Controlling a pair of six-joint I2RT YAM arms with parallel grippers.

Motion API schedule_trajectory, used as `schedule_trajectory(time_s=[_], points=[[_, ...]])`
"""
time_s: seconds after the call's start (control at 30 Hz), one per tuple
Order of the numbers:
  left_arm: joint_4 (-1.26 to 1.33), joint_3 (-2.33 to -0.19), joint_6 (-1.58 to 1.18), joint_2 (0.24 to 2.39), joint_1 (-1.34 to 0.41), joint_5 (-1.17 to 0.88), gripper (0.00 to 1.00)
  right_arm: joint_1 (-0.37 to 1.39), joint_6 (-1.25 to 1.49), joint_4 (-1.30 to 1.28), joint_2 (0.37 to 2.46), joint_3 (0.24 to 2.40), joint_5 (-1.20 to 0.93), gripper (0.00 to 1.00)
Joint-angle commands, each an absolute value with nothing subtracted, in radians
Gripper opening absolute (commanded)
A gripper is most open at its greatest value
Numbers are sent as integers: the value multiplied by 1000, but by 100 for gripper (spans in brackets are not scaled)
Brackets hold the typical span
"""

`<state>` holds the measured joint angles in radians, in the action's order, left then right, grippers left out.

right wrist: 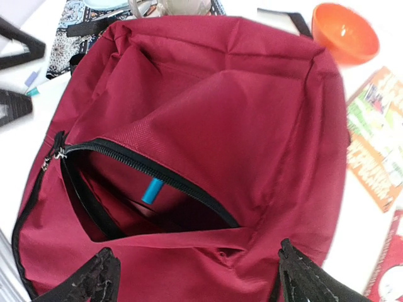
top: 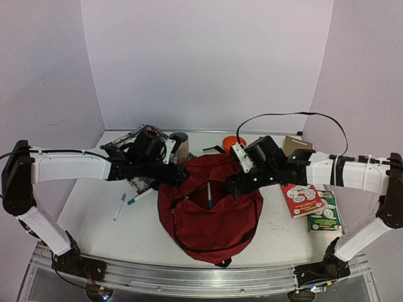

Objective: Pack the student bag
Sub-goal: Place the student bag in the lower front pocket, then pick up the pen at the center of the board.

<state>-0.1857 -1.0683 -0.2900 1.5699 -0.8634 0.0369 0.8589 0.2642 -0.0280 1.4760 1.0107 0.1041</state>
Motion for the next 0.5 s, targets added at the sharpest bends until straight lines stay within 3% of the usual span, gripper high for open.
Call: schedule_trajectory(time_s=[0.0, 0.17, 0.47], points=[[-296, -1020, -296, 1498, -810, 108, 81, 862, 181, -71, 1412, 1037, 156, 89], [-393, -1007, -296, 1507, -730, 151, 81, 862, 170, -71, 1404, 1029, 130, 92], [-510, -1026, -302, 1592, -560, 46, 73, 862, 164, -68, 1402, 1021, 118, 94]])
